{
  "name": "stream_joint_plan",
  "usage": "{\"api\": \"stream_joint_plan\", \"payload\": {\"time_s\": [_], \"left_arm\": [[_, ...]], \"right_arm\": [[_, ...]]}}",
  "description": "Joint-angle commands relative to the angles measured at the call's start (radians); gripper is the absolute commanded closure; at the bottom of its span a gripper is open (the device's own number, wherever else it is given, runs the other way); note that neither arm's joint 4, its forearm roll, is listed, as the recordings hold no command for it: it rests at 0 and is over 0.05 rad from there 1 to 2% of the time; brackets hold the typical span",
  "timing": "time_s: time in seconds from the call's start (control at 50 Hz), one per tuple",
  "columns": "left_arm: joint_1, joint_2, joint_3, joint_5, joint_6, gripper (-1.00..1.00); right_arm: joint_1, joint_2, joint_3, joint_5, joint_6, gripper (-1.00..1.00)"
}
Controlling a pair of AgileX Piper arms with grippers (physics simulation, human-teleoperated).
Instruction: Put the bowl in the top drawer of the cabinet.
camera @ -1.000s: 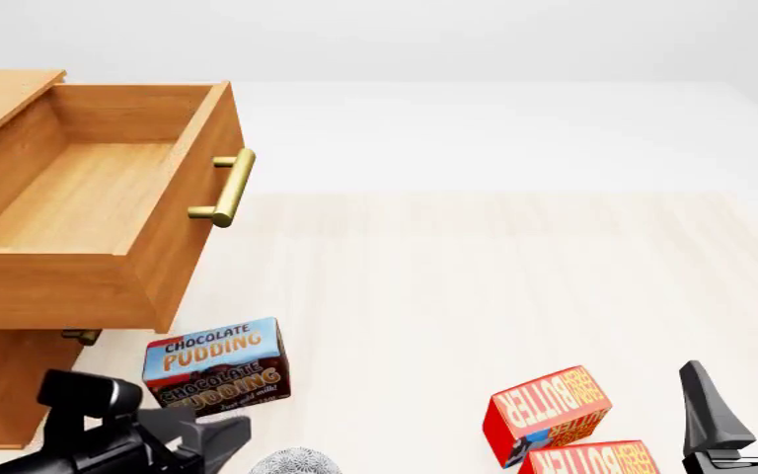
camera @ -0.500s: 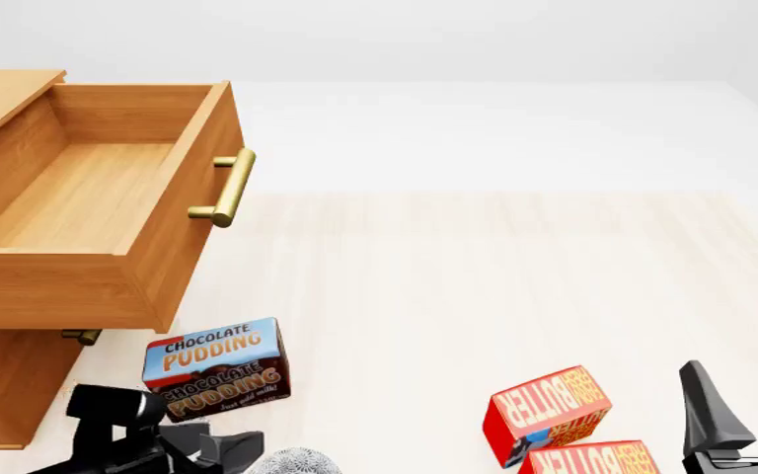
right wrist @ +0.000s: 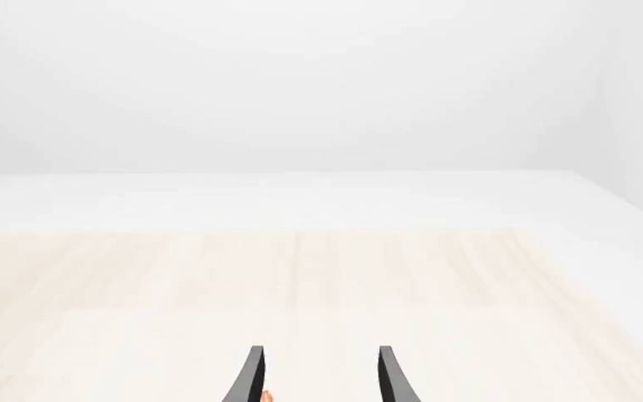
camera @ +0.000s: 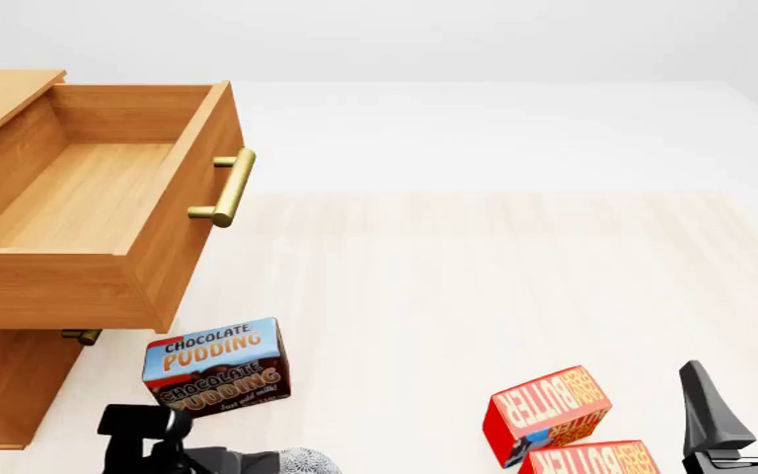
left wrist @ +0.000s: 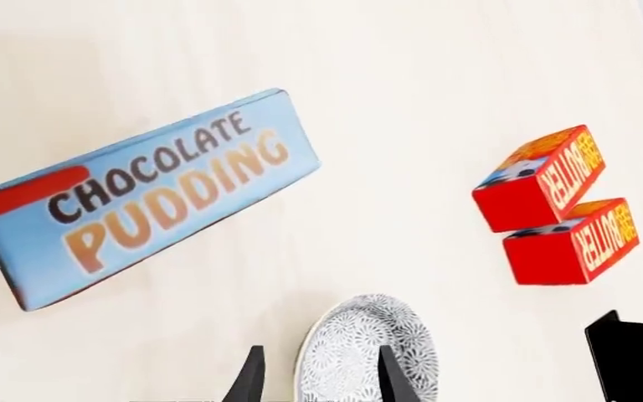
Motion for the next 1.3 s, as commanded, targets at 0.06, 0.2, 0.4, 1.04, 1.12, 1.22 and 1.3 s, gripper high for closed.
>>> {"api": "stream_joint_plan", "payload": {"time_s": [0.06,0.2,0.4,1.04,1.12,1.22,1.3], "left_arm": [[-0.019,0.081,0.045,-0.091,-0.047,-1.00],[-0.020,0.097,0.062,-0.120,-0.064,-1.00],[-0.029,0.157,0.093,-0.195,-0.095,-1.00],[-0.045,0.198,0.048,-0.212,-0.043,1.00],[-0.022,0.114,0.032,-0.138,0.004,1.00],[-0.018,0.045,0.008,-0.076,0.041,1.00],[-0.005,-0.014,-0.016,-0.018,0.091,1.00]], "right_arm": [[0.000,0.000,0.000,0.000,0.000,-1.00],[0.000,0.000,0.000,0.000,0.000,-1.00],[0.000,0.000,0.000,0.000,0.000,-1.00],[0.000,0.000,0.000,0.000,0.000,-1.00],[0.000,0.000,0.000,0.000,0.000,-1.00],[0.000,0.000,0.000,0.000,0.000,-1.00],[0.000,0.000,0.000,0.000,0.000,-1.00]]}}
